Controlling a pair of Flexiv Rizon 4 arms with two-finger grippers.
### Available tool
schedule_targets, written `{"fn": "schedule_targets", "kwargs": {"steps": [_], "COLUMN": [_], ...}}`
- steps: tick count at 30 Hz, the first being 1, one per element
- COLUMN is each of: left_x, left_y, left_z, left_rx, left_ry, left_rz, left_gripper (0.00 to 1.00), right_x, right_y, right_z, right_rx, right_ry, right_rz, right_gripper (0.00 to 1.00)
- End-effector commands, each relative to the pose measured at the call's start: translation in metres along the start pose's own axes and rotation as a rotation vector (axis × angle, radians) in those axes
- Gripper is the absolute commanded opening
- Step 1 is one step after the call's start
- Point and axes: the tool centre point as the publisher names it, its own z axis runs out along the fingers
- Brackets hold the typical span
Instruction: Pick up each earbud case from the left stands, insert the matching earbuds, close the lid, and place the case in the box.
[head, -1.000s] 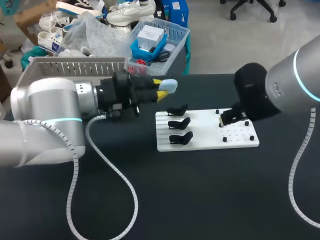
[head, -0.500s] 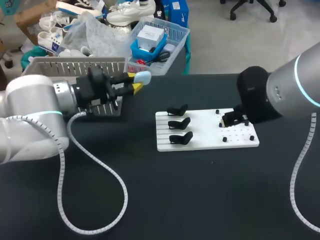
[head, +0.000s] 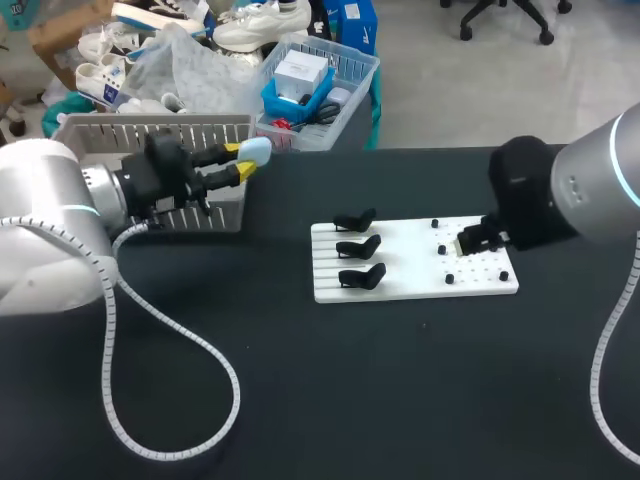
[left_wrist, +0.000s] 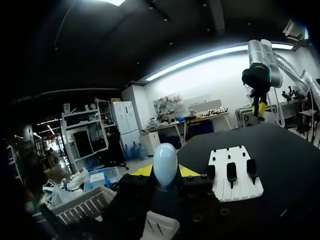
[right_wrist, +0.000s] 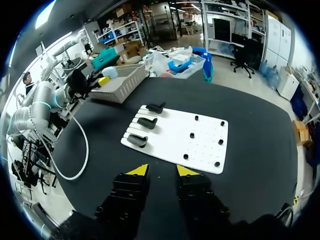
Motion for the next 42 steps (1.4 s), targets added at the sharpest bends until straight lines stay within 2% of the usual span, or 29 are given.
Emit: {"fn": "schedule_targets", "kwargs": {"steps": [1, 12, 15, 22, 28, 42], "left_x": [0.003, 0.008, 0.014, 0.032, 0.045, 0.063], "left_y": [-0.005, 0.021, 0.029, 0.045, 0.051, 0.084], "left_z": [-0.012, -0.028, -0.034, -0.037, -0.038, -0.042], "left_rx": [-0.136, -0.14, -0.164, -0.134, -0.119, -0.142], "left_ry": [0.013, 0.175, 0.199, 0.275, 0.299, 0.311], "left_rz": [0.001, 0.056, 0.049, 0.048, 0.032, 0.004], "left_gripper": [0.0, 0.0, 0.0, 0.0, 0.0, 0.0], "right_x": [-0.001, -0.002, -0.001, -0.003, -0.006, -0.012], "right_y": [0.0, -0.005, -0.006, -0.006, -0.004, 0.0], "right_z": [0.004, 0.014, 0.016, 0.015, 0.016, 0.025], "right_rx": [0.0, -0.01, -0.011, 0.004, 0.016, 0.037], "right_ry": [-0.052, -0.054, -0.05, -0.044, -0.036, 0.003], "right_rz": [0.001, 0.025, 0.036, 0.054, 0.066, 0.072], "right_gripper": [0.31, 0.3, 0.3, 0.3, 0.31, 0.31]}}
